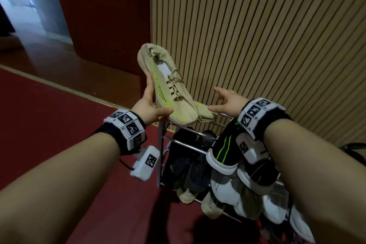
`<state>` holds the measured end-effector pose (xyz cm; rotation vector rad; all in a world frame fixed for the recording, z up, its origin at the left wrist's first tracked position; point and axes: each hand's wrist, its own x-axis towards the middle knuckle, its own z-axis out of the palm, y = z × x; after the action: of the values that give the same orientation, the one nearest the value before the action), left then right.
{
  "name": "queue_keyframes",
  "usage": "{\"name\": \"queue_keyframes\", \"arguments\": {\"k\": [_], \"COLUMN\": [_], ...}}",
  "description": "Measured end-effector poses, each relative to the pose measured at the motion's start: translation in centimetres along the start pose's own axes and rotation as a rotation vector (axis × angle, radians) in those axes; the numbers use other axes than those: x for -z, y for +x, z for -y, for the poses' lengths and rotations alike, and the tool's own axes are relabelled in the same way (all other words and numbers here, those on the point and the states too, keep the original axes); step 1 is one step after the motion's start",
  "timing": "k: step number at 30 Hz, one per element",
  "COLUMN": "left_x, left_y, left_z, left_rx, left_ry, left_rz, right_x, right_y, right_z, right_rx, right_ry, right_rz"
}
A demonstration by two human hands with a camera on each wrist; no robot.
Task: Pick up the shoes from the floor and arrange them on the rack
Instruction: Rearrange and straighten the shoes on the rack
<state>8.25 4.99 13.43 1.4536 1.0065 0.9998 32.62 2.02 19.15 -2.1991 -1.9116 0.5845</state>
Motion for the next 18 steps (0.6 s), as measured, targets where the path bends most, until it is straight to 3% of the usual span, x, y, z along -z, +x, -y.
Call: {"name": "queue_keyframes", "arguments": {"k": [6,15,18], "left_x": [1.6,3.6,4.0], "left_y": [0.9,1.4,1.3], "left_z": [0.1,0.5,0.7], "left_rx": [0.024,0.043,0.064], "left_ry": [0.031,0.103,0.069], "left_rz": [0.040,0.063,0.078], "right_x": [-0.3,-5.3,-6.3], "right_y": [4.0,8.2,8.8], "right_z": [1.4,4.3,3.9], "right_rx": [-0.096,-0.045,-0.065], "right_ry": [-0.329,-0.399,-0.229], "right_rz": [0.112,0.233,0.244]}}
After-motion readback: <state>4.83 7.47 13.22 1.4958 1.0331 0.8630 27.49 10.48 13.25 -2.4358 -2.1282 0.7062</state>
